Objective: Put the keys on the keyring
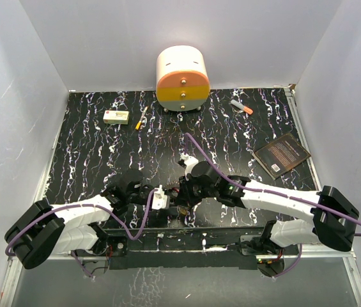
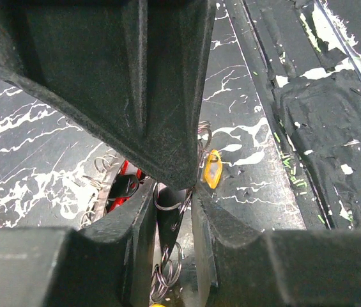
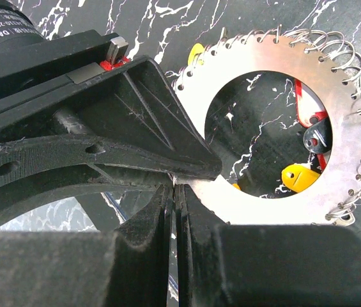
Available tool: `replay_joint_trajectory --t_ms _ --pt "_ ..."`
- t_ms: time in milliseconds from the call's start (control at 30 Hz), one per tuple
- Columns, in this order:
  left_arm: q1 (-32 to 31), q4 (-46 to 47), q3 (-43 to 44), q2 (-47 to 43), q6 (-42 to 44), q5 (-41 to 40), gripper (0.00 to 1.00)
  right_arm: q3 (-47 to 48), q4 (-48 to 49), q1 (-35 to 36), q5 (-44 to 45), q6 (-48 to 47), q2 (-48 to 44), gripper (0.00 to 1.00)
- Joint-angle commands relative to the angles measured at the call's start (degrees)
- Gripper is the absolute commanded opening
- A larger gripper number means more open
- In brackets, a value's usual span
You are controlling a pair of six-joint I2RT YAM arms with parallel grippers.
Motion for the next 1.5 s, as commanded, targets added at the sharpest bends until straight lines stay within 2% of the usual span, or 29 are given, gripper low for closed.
replay_joint_trajectory --t_ms 0,400,467,533,633,1100,1467 --pt "-0.06 0.52 0.85 -0.69 -0.49 0.72 0.00 2.63 2.88 0.63 -1.34 -0.51 -2.67 0.08" --pt "-0.11 -0.15 0.34 -1.06 -0.24 0.18 0.00 2.11 4.34 0.86 -3.27 -2.07 -2.98 0.08" --pt "-0.07 -0.76 0.31 -1.17 0.06 0.26 0.05 1.93 4.54 1.19 -3.40 -3.24 -3.40 0.08" --pt "-0.06 -1.45 0.57 -1.17 0.42 0.74 0.05 1.90 4.48 1.69 -3.58 -4.51 -3.70 0.08" --pt "-0.06 -1.66 0.66 -1.09 0.68 1.25 0.00 2.08 4.59 2.30 -3.98 -5.55 -4.15 0.08" --pt "-0.11 -4.00 2.83 -1.25 -0.30 3.53 0.00 -0.23 5.64 5.76 -2.54 -12.10 -8.71 0.08" --pt "-0.06 -3.54 4.11 -1.77 -3.62 2.28 0.00 -1.00 5.26 6.78 -1.38 -12.60 -9.66 0.08"
